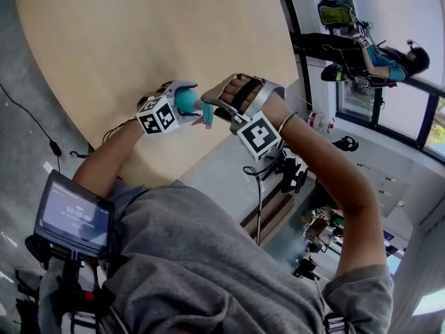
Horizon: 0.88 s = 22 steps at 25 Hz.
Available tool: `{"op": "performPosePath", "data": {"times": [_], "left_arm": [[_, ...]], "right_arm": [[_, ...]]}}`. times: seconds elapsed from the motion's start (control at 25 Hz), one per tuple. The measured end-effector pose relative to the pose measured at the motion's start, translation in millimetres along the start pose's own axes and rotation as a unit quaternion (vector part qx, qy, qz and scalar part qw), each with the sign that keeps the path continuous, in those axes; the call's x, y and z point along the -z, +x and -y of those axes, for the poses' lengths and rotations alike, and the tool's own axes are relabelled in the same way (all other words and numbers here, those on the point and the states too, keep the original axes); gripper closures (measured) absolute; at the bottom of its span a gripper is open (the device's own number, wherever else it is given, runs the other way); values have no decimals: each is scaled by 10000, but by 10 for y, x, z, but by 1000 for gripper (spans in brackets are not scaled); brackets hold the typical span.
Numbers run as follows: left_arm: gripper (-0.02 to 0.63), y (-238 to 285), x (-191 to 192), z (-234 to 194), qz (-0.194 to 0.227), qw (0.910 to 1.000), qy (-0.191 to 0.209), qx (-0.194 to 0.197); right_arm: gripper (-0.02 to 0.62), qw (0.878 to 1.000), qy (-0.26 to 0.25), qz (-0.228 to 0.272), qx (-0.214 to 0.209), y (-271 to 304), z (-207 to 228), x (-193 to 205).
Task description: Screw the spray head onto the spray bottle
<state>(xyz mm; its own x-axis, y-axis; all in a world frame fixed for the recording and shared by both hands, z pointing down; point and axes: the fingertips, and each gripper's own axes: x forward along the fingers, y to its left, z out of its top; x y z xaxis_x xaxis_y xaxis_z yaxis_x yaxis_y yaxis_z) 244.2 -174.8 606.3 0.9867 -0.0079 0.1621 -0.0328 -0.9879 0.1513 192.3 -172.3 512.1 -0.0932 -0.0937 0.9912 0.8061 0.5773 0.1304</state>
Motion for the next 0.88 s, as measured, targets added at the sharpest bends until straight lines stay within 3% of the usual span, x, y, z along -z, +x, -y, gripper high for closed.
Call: {"op": "performPosePath", "data": {"times": [0.08,0.16,0.24,0.28,0.36,0.4,0.44,0.48,0.52,0.56,0.6,0.64,0.72,0.76,0.8,0.84,0.88], "left_arm": [[230,-8,2,3,-31,9999,11,132],[230,-13,-1,0,-39,9998,-5,185],[230,-13,-5,3,-34,9998,-24,198],[229,-12,-5,6,-35,9998,-20,201],[229,-10,-1,12,-44,9998,2,200],[229,-9,-1,13,-45,9998,12,186],[229,-8,-4,10,-39,9999,21,150],[229,-8,-9,3,-28,10000,30,75],[229,-8,-14,-8,-9,10000,30,-48],[229,-6,-20,-18,16,9998,18,-219],[229,-1,-25,-26,43,9991,-4,-429],[229,2,-28,-34,71,9976,-36,-682],[229,-15,-23,-72,100,9909,-151,-1336],[229,-35,-15,-95,96,9849,-242,-1713],[229,-57,-5,-112,84,9774,-361,-2081],[230,-77,9,-126,67,9695,-500,-2397],[230,-95,24,-142,50,9626,-639,-2631]], "right_arm": [[334,9989,-429,184,-8,142,42,-119],[346,9981,-493,272,-244,236,21,-196],[454,9978,-341,279,-491,276,-46,-214],[468,9981,-144,277,-528,281,-63,-213],[468,9965,603,255,-514,294,-53,-196],[468,9907,1233,245,-519,309,-38,-179],[468,9763,2085,258,-524,325,-17,-157],[468,9485,3116,296,-495,341,9,-130],[468,9047,4229,340,-395,353,30,-97],[468,8455,5322,376,-217,358,42,-59],[468,7742,6316,405,31,352,41,-21],[468,6944,7175,440,339,336,33,16],[468,5228,8431,581,1119,301,1,77],[468,4397,8821,667,1554,288,-21,91],[468,3688,9058,717,1961,279,-46,90],[468,3184,9171,716,2290,274,-63,80],[468,2922,9205,691,2499,274,-67,74]]}}
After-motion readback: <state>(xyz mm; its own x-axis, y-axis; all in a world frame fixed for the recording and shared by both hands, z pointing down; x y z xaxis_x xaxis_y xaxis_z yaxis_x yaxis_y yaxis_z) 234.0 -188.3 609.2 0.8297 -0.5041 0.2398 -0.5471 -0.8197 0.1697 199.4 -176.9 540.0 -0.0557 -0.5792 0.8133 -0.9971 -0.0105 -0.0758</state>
